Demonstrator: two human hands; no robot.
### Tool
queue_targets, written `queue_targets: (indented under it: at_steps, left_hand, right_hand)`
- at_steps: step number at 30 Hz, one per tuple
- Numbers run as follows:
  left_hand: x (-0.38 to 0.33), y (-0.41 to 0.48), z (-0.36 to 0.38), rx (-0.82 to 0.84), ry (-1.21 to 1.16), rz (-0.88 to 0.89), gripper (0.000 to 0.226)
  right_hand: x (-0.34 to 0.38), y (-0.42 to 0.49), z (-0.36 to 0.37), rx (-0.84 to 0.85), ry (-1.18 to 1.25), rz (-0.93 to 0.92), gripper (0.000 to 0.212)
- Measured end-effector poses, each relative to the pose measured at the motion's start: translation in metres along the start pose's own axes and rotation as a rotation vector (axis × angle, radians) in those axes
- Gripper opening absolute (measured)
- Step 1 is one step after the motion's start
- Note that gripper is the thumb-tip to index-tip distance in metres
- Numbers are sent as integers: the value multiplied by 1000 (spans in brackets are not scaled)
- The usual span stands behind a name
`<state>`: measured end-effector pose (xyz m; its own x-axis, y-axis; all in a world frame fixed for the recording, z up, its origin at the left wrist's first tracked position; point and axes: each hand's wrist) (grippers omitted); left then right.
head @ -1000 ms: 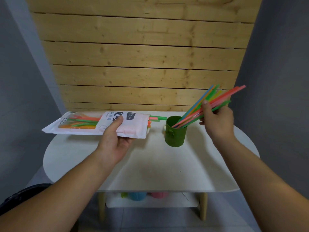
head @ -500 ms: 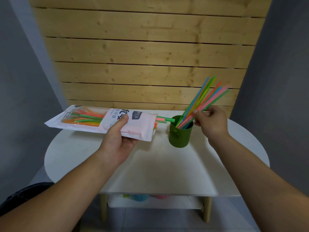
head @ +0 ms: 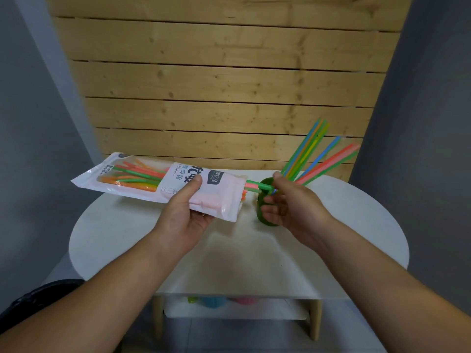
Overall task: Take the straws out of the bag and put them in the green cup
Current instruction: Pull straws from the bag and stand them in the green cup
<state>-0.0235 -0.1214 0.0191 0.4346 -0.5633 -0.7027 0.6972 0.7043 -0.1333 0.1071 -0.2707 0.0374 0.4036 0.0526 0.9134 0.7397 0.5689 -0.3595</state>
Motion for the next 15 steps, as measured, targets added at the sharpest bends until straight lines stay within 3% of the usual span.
queue_targets:
  at_steps: [4,15]
  left_hand:
    - [3,-2,3,18,26,4,25]
    - [-7,-1,3,-46,-45,-1,16]
  right_hand:
    - [-5,2,14,109,100,-52,12]
    - [5,4,-4,19,203,-81,6]
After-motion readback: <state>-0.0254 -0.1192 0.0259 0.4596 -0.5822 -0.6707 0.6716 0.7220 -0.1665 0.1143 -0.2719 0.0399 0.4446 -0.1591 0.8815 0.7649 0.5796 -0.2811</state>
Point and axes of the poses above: each hand's wrist, its own y-axis towards the middle knuckle, its own z-axis out of the palm, x = y × z, and after that the axes turned 4 degrees about z, right-handed
